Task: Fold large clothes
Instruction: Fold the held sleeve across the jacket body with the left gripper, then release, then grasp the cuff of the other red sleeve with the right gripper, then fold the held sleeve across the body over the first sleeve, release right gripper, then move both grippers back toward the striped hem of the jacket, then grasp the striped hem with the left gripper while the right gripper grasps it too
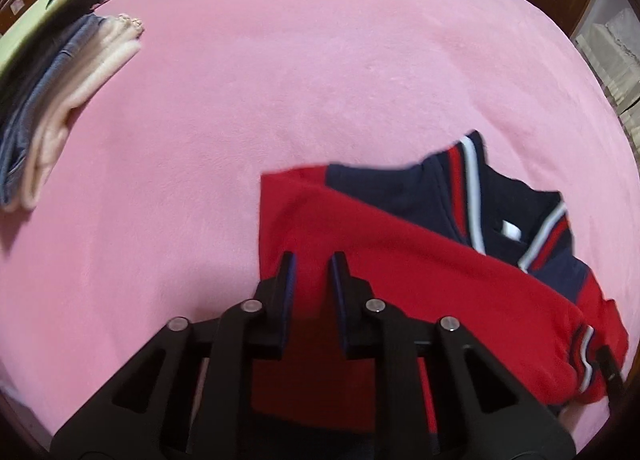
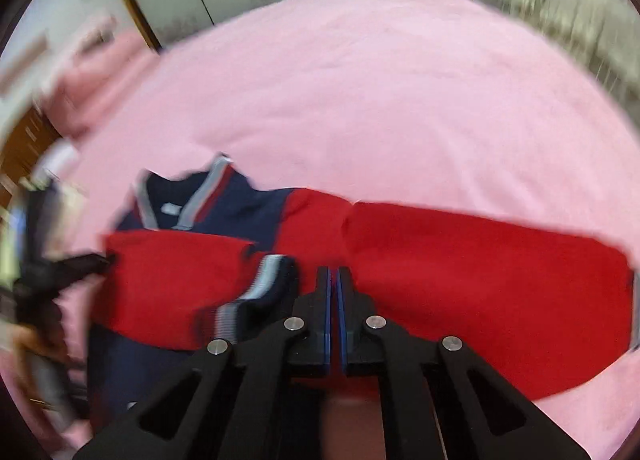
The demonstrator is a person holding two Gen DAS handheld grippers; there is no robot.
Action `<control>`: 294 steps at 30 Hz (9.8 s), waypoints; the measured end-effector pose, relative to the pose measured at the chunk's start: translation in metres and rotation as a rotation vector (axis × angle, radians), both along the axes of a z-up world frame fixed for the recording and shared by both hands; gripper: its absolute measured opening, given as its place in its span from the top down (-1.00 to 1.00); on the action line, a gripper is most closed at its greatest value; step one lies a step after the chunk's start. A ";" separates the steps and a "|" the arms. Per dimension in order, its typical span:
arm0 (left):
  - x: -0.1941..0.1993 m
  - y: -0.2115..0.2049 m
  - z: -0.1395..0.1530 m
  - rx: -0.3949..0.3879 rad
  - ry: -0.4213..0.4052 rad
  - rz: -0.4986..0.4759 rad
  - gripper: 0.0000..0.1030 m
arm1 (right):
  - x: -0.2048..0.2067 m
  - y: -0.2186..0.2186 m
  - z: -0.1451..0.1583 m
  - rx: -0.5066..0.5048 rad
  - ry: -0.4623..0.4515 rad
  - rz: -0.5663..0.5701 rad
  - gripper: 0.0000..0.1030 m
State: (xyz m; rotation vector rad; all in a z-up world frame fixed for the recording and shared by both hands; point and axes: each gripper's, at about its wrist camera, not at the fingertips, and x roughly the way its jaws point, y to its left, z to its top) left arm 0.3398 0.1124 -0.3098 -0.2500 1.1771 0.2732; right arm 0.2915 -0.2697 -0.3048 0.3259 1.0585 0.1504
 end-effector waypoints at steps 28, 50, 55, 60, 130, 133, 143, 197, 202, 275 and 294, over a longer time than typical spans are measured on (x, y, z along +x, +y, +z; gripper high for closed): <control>-0.081 0.001 0.026 -0.065 0.121 -0.003 0.68 | -0.041 -0.009 -0.023 0.174 0.123 -0.183 0.92; -0.164 -0.098 0.110 -0.015 0.292 -0.164 -0.54 | -0.085 -0.015 0.042 0.267 0.224 -0.218 -0.80; -0.150 -0.120 0.099 -0.002 0.285 -0.247 -0.54 | -0.096 -0.047 0.036 0.246 0.211 -0.313 -0.80; -0.144 -0.153 0.086 0.014 0.304 -0.339 -0.54 | -0.109 -0.104 0.019 0.242 0.197 -0.482 -0.80; -0.076 0.126 0.094 -0.348 0.110 -0.148 -0.20 | 0.041 0.233 0.040 0.304 0.113 0.058 0.05; -0.053 0.091 0.090 -0.393 0.055 -0.189 0.18 | 0.061 0.211 0.023 0.254 0.149 0.007 0.63; -0.017 0.066 0.044 -0.346 0.095 -0.068 0.82 | 0.086 0.118 -0.020 0.090 0.139 -0.123 1.00; -0.081 0.069 0.100 -0.194 0.105 -0.302 0.13 | -0.012 0.099 0.032 0.017 0.137 -0.190 0.93; -0.102 0.075 0.126 -0.140 0.101 -0.362 -0.16 | -0.027 0.140 0.063 -0.017 0.130 -0.120 0.39; -0.311 0.162 0.025 -0.338 0.230 -0.312 -0.45 | -0.287 -0.004 -0.016 0.105 0.379 -0.257 -0.11; -0.302 0.149 0.026 -0.458 0.262 -0.290 0.50 | -0.276 0.019 -0.002 0.187 0.339 -0.289 0.73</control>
